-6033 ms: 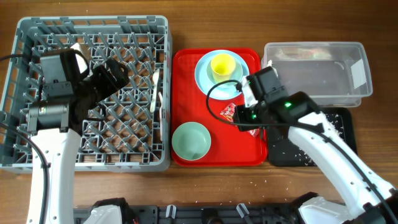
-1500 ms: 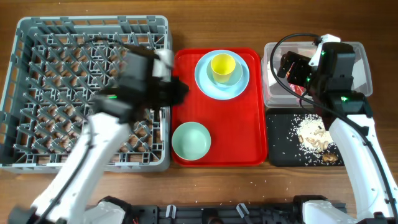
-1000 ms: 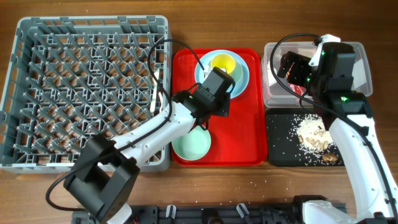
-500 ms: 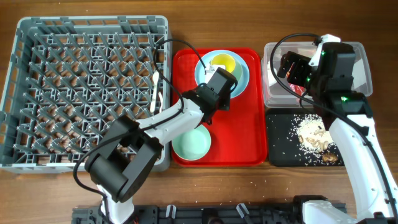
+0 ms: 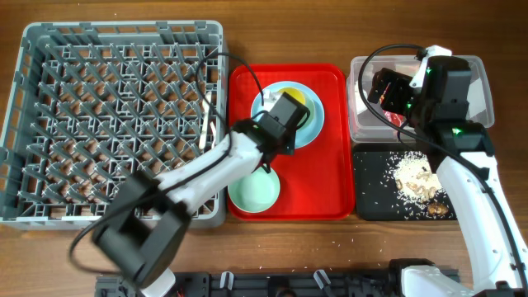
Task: Sort waste into correct bins and load items into the dishwasher rack
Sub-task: 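Move the left gripper over the red tray toward the yellow cup, then grasp the yellow cup with the left gripper and lift it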
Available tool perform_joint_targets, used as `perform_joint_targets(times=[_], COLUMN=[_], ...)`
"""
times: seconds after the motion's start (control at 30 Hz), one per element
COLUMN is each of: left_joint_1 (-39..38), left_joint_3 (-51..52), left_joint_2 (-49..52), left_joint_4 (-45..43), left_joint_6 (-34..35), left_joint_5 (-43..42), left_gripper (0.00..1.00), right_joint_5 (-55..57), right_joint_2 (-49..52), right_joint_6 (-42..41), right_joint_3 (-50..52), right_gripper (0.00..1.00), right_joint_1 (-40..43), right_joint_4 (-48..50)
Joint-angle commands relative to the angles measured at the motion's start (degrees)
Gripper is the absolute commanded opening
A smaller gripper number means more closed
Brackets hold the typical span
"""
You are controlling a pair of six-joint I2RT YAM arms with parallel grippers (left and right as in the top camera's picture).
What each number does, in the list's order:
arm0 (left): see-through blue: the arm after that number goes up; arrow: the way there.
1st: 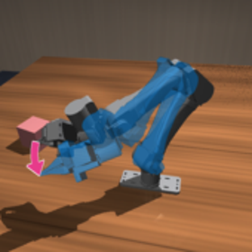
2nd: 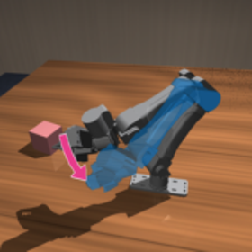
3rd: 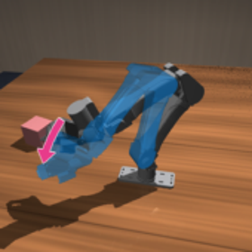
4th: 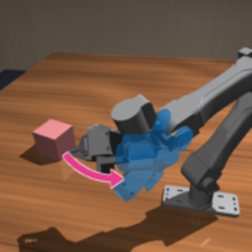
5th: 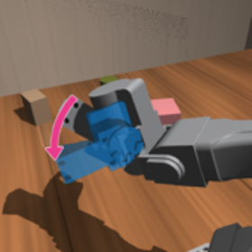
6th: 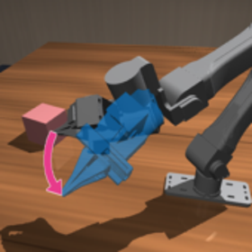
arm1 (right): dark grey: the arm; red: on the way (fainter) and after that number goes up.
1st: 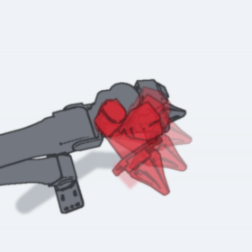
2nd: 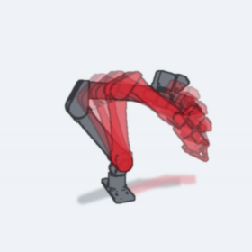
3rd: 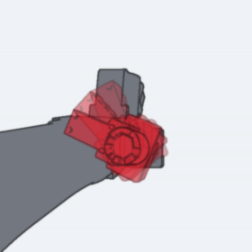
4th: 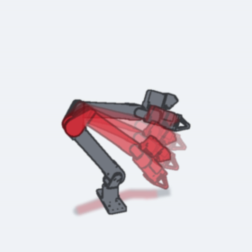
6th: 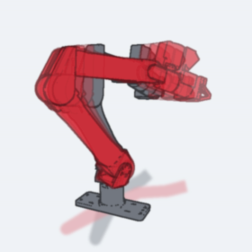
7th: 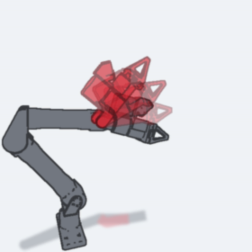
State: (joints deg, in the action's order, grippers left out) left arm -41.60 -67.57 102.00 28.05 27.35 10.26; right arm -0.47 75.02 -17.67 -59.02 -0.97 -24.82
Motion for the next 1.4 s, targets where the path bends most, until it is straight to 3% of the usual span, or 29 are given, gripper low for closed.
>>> perform_joint_targets(times=[0.0,0.07,0.1,0.17,0.2,0.37,0.47,0.53,0.6,0.63,0.67,0.73,0.87,1.07,1.27,1.37], left_joint_1=[0.20,0.20,0.20,0.57,1.16,5.51,5.44,5.44,5.46,5.44,5.25,4.31,3.50,2.34,2.34,2.38], left_joint_3=[-0.17,-0.17,-0.17,-1.40,-3.85,-30.23,-32.04,-32.04,-32.02,-32.02,-32.02,-32.02,-31.87,-31.76,-31.76,-31.76], left_joint_2=[-10.64,-15.72,-17.42,-17.94,-17.25,-5.33,0.81,4.59,7.93,8.66,9.38,11.43,14.14,18.60,19.69,19.69], left_joint_4=[-0.28,-2.34,-3.39,-7.30,-5.77,19.71,21.68,20.04,18.67,18.45,17.94,15.52,15.21,13.88,15.10,16.15], left_joint_6=[0.13,0.11,-0.04,-8.66,-8.50,-12.48,-13.68,-13.68,-13.40,-12.41,-11.67,-11.58,-11.96,-11.96,-11.98,-11.96], left_joint_5=[-0.83,-1.05,-1.97,-10.62,-13.77,-15.45,-16.24,-16.24,-16.00,-16.02,-16.02,-15.87,-11.93,-11.85,-11.63,-7.89], left_gripper=[0.11,0.16,0.04,0.04,0.04,0.05,0.16,0.32,0.07,0.06,0.08,0.32,0.39,0.28,0.24,0.17], right_joint_5=[-0.90,-0.87,-0.87,-0.90,-0.87,-0.87,-0.87,-0.87,-0.90,-0.87,-0.87,-0.87,-0.87,-0.87,-0.90,-0.90], right_joint_2=[0.52,0.52,0.52,0.52,0.52,0.52,0.52,0.52,0.52,0.52,0.52,0.52,0.52,0.52,0.52,0.52], right_joint_6=[0.74,0.76,0.74,0.76,0.76,0.74,0.76,0.74,0.76,0.76,0.76,0.76,0.76,0.74,0.76,0.74], right_joint_3=[-0.22,-0.22,-0.22,-0.22,-0.22,-0.22,-0.22,-0.22,-0.22,-0.22,-0.22,-0.22,-0.22,-0.22,-0.22,-0.22], right_gripper=[1.00,1.00,1.00,1.00,1.00,1.00,1.00,1.00,1.00,1.00,1.00,1.00,1.00,1.00,1.00,1.00], right_joint_1=[-0.33,-0.33,-0.33,-0.33,-0.33,-0.33,-0.33,-0.33,-0.33,-0.33,-0.33,-0.33,-0.33,-0.33,-0.33,-0.33], right_joint_4=[0.13,0.11,0.13,0.13,0.13,0.11,0.13,0.13,0.11,0.13,0.13,0.13,0.11,0.13,0.13,0.13])
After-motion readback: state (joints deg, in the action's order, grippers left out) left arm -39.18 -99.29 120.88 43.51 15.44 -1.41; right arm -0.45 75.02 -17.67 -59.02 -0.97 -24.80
